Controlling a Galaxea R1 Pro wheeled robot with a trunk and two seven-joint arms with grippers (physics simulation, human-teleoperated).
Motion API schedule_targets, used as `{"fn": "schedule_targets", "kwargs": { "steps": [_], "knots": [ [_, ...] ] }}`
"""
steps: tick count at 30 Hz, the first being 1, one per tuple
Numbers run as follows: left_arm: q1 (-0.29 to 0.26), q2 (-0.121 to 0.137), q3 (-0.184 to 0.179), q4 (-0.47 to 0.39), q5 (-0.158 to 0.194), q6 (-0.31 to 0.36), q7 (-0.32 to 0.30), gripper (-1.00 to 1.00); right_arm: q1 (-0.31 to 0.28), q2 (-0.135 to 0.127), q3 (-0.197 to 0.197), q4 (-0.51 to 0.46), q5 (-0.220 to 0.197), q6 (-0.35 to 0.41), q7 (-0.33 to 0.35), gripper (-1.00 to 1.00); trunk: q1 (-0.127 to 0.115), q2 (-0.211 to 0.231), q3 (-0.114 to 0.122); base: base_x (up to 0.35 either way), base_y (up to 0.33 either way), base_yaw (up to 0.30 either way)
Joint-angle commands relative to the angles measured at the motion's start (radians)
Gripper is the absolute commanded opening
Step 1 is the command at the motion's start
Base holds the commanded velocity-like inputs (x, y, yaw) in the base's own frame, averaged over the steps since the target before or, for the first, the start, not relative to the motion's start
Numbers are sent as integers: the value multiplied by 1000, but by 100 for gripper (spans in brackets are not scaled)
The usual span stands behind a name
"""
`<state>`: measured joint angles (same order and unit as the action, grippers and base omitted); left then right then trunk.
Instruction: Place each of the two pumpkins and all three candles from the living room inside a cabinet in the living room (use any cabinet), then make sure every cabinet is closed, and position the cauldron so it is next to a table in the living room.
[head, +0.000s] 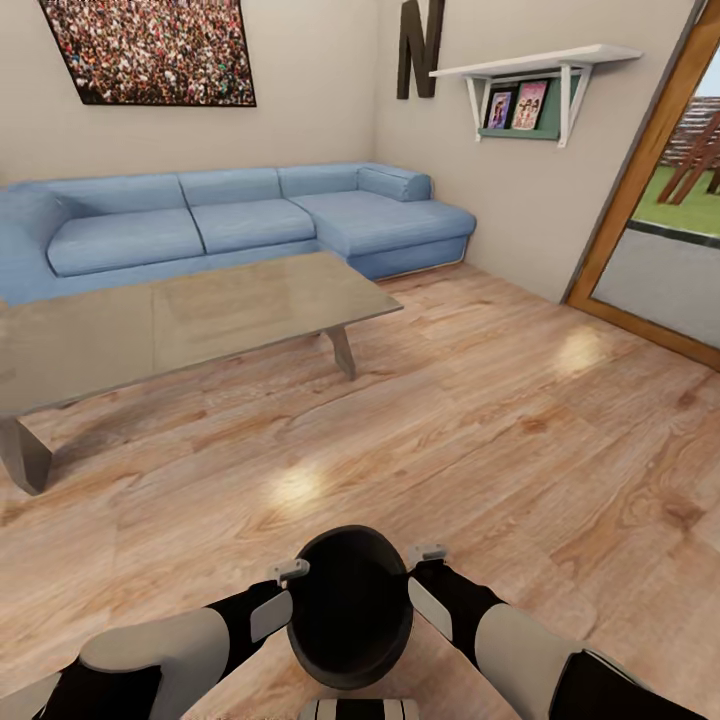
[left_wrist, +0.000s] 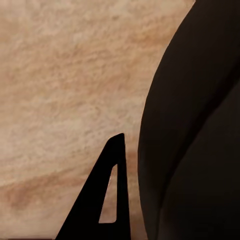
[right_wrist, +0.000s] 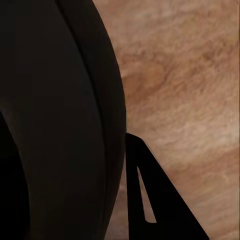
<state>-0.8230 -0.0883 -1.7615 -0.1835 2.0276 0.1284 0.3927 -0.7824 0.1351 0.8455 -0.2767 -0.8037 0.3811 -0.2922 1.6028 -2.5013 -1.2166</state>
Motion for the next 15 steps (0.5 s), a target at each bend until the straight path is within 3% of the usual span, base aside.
{"fn": "schedule_targets", "kwargs": {
  "steps": [1, 15],
  "knots": [
    [1, 1, -4, 15, 13, 2, 3, -100, -24, 0, -19, -32, 6, -2, 2, -100, 0, 0, 0, 0, 0, 284],
    [1, 1, -4, 16, 13, 2, 4, -100, -24, 0, -19, -33, 6, -2, 4, -100, 0, 0, 0, 0, 0, 277]
  ]
}}
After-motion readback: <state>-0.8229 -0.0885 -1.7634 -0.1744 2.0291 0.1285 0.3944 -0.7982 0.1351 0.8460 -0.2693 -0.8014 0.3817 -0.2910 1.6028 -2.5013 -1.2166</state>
